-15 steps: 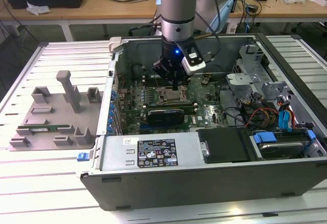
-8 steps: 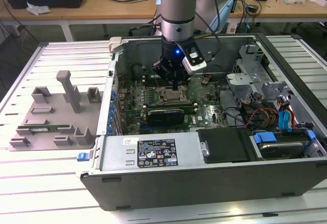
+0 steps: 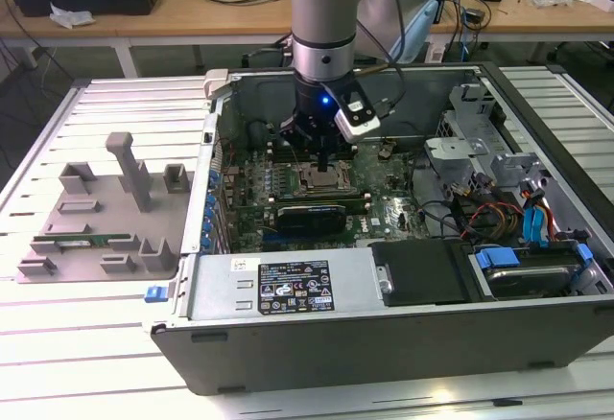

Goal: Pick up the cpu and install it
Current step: 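Close the cpu cover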

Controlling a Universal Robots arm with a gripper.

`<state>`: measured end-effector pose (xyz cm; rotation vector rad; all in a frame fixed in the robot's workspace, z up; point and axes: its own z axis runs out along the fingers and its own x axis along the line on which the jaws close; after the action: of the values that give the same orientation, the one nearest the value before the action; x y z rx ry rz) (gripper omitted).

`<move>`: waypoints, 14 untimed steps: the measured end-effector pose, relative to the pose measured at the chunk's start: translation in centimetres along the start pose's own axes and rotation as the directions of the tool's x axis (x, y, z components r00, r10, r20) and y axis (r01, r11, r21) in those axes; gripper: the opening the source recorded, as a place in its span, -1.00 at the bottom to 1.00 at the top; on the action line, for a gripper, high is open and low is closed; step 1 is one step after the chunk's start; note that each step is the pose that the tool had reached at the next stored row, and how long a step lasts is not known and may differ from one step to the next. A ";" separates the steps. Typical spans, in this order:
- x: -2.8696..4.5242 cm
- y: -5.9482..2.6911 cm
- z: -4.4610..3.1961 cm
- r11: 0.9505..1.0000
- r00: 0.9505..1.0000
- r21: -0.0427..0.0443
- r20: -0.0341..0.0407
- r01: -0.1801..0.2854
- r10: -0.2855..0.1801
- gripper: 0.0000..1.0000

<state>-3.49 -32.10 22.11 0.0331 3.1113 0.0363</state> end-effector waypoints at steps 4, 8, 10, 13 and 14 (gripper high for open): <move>0.04 -0.07 0.43 1.000 1.000 0.000 0.000 0.012 -0.012 -0.79; 0.85 -0.09 0.63 1.000 1.000 -0.001 0.000 0.016 -0.016 -0.79; 1.38 -0.11 0.72 1.000 1.000 -0.001 0.000 0.018 -0.018 -0.79; 1.81 -0.13 1.02 1.000 1.000 -0.001 0.000 0.018 -0.018 -0.79; 1.98 -0.13 1.12 1.000 1.000 0.000 0.000 0.018 -0.018 -0.79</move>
<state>-5.44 -32.16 20.94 0.0051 3.1113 0.0366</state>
